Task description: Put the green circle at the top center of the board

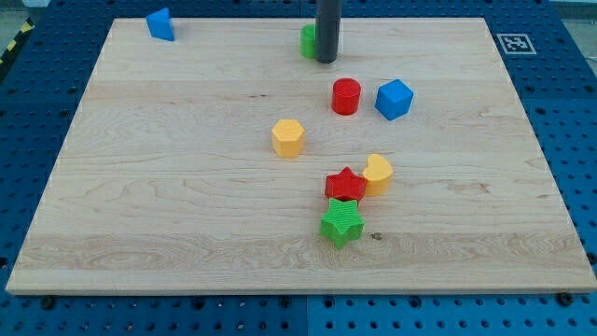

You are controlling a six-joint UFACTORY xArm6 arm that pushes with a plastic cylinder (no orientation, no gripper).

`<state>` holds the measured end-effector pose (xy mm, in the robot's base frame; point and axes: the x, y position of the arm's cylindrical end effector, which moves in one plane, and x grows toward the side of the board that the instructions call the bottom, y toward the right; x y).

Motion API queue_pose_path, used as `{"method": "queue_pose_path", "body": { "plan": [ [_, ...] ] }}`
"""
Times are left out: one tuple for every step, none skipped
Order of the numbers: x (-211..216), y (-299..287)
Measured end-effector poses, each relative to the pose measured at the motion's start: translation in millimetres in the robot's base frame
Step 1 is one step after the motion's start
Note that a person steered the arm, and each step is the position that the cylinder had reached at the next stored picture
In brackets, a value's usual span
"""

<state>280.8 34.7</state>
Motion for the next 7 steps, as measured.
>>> {"method": "queue_pose_path", "body": {
  "plan": [
    [-6,-7],
    [-15,-22],
    [-22,-24],
    [-26,-24],
    [-26,-24],
    [-28,-24],
    [-28,-24]
  ]
}}
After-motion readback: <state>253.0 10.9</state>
